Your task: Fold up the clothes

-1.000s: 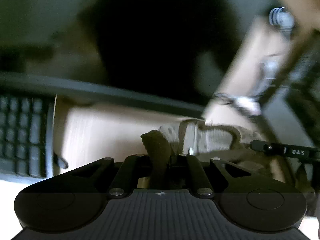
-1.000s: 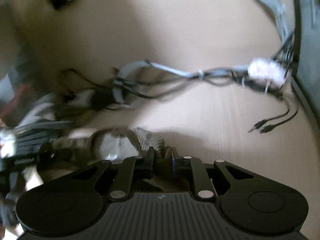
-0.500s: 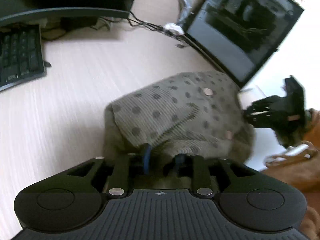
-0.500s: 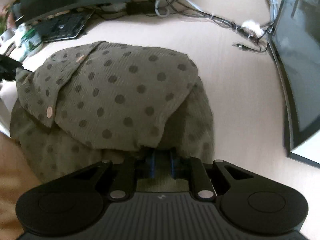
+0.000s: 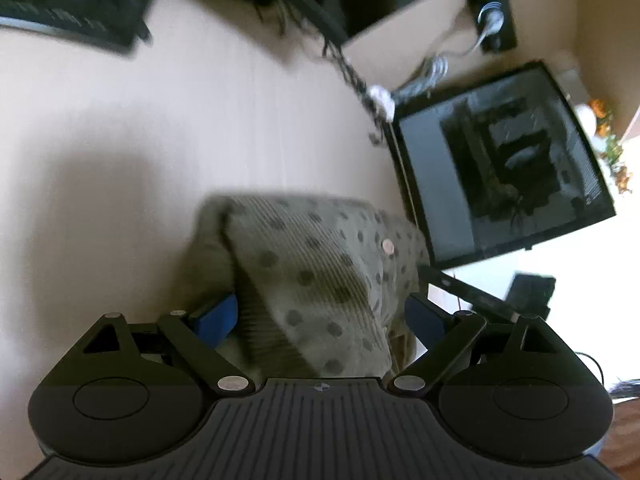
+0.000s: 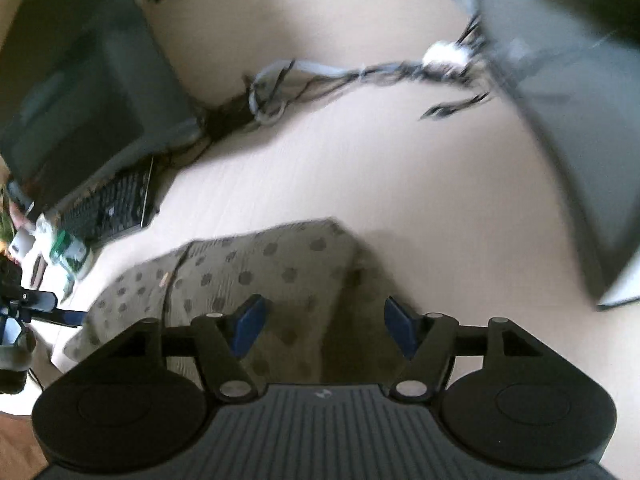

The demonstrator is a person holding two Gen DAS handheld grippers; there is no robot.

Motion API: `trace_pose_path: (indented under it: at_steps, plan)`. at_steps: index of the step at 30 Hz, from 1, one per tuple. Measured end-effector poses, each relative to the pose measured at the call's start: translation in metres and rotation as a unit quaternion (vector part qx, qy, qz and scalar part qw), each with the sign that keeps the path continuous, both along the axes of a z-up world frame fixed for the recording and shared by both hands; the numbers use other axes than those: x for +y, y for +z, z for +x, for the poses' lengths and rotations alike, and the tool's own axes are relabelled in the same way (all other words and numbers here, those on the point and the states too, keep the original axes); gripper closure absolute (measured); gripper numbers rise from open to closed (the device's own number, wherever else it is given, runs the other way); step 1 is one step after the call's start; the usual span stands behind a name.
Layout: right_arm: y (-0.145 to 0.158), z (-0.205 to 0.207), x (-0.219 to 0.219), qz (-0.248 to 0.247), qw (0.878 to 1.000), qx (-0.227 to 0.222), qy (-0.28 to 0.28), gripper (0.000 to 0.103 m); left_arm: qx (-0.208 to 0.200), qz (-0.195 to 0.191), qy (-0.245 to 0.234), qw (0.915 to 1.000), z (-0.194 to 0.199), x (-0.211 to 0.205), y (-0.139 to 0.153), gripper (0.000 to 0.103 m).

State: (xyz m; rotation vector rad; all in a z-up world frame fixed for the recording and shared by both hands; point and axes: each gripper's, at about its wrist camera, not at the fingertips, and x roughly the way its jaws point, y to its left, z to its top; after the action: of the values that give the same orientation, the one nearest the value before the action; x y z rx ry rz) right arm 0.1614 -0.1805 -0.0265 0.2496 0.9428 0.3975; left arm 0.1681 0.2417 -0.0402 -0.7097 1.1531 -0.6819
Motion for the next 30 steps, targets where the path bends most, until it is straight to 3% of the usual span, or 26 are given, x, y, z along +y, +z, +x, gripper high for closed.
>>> trace_pose_path:
  at_steps: [3,5,8,11,13,17,19,22,25,28,30]
  plan:
    - [-0.013,0.023,0.025,-0.015,0.999,-0.010,0.026,0.060,-0.012,0.046,-0.011,0.9988,0.021,-0.027,-0.006,0.025]
    - [-0.016,0.047,0.038,-0.015,0.999,-0.021,0.024,0.063,-0.026,0.080,-0.011,0.9964,0.042,-0.039,-0.008,0.040]
    - [-0.011,0.081,0.052,-0.017,0.999,-0.050,0.013,0.075,-0.068,0.112,0.015,0.9913,0.085,-0.049,0.004,0.043]
    - [0.007,0.111,0.055,-0.014,0.996,-0.085,-0.003,0.077,-0.117,0.117,0.036,0.9856,0.114,-0.052,0.030,0.045]
    - [0.019,0.117,0.050,-0.018,0.995,-0.102,0.000,0.077,-0.140,0.123,0.040,0.9817,0.123,-0.051,0.042,0.049]
    - [0.008,0.103,0.037,-0.049,0.996,-0.071,0.009,0.077,-0.106,0.143,0.024,0.9837,0.108,-0.049,0.027,0.050]
    - [-0.006,0.091,0.031,-0.067,0.997,-0.047,0.006,0.071,-0.085,0.152,0.000,0.9848,0.091,-0.049,0.012,0.048]
    - [-0.012,0.079,0.022,-0.058,0.998,-0.034,-0.008,0.064,-0.064,0.135,-0.011,0.9888,0.072,-0.042,-0.001,0.037]
    - [-0.009,0.078,0.024,-0.040,0.998,-0.038,-0.007,0.049,-0.071,0.095,0.027,0.9926,0.071,-0.034,0.008,0.021]
    - [-0.008,0.083,0.033,-0.031,0.999,-0.045,0.001,0.045,-0.073,0.089,0.057,0.9917,0.084,-0.036,0.015,0.017]
    - [-0.009,0.087,0.040,-0.031,0.998,-0.050,0.003,0.044,-0.075,0.114,0.065,0.9885,0.092,-0.042,0.016,0.019]
